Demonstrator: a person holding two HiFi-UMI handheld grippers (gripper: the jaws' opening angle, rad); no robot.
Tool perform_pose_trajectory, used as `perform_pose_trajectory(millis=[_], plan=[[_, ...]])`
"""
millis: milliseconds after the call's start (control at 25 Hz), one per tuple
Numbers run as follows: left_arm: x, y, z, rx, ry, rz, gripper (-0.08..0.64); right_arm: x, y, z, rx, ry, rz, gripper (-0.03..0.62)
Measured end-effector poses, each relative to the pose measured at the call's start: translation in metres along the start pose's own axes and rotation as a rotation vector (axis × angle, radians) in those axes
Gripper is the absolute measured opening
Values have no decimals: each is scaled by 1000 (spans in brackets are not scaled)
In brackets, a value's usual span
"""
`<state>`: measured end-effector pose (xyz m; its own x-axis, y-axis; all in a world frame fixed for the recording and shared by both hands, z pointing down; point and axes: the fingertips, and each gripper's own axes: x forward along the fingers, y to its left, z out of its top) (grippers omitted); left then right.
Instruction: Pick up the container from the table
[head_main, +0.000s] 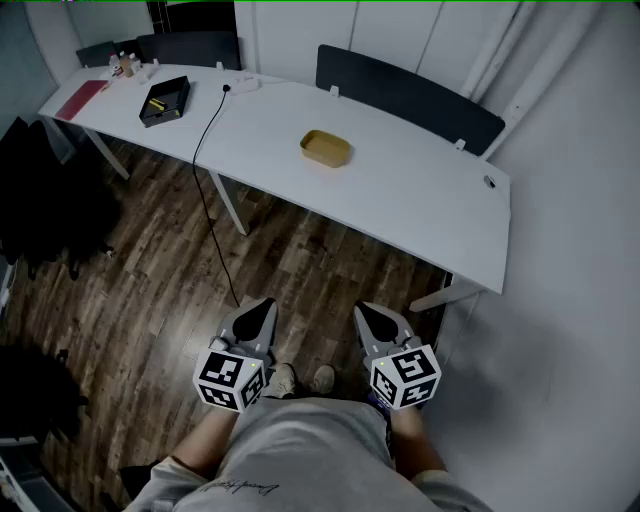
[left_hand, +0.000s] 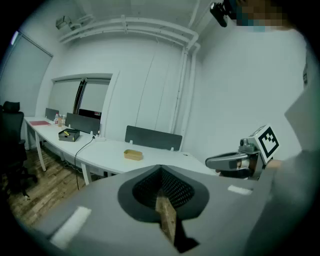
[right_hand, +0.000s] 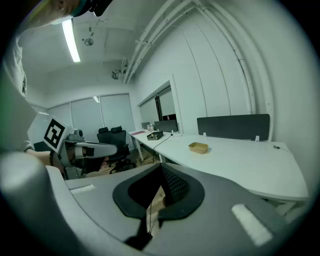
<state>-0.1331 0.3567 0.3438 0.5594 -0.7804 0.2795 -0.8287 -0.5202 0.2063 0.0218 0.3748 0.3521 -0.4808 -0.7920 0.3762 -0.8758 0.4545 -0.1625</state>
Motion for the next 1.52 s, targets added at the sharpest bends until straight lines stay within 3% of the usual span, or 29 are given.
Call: perform_pose_trajectory(millis=[760,1520], plan=[[17,5,8,4,8,-45,2,15,-6,9,0,2,-25,15],[5,60,9,5,24,-86,2,49,30,19,12,-2,-52,15]])
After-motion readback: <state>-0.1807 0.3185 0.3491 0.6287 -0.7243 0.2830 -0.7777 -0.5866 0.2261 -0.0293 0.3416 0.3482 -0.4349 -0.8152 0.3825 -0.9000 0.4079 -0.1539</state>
